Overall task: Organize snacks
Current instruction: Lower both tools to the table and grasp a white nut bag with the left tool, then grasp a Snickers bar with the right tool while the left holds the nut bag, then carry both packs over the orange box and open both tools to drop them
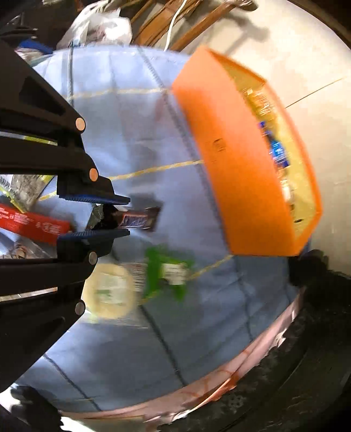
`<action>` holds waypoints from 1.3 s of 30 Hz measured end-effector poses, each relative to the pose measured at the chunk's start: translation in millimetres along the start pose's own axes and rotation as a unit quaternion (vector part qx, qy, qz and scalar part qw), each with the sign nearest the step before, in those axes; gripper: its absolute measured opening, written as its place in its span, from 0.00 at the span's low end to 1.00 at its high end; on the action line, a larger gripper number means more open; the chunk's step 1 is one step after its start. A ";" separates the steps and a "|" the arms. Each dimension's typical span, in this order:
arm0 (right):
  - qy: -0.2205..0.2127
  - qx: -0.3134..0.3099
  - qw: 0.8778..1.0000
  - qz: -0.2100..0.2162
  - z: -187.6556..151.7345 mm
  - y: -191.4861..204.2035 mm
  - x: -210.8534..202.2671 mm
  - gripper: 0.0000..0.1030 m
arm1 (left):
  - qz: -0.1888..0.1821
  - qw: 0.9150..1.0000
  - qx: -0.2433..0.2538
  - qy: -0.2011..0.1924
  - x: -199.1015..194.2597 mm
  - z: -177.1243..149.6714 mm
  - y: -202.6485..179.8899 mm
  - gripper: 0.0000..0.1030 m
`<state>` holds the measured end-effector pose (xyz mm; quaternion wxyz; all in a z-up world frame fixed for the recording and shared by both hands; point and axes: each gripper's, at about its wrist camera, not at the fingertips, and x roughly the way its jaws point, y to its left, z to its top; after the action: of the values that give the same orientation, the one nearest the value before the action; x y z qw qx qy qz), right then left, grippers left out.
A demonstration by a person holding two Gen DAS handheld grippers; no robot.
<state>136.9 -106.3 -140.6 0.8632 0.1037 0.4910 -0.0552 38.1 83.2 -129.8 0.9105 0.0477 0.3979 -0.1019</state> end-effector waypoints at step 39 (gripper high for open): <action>0.058 -0.062 0.996 -0.007 -6.2 -4.2 62.9 0.17 | 0.068 0.996 -0.052 0.008 4.8 32.6 8.4 0.54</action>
<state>163.1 -108.6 -198.3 0.8376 0.0494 0.5435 -0.0242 66.5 85.2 -111.1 0.9133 0.0276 0.4058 -0.0188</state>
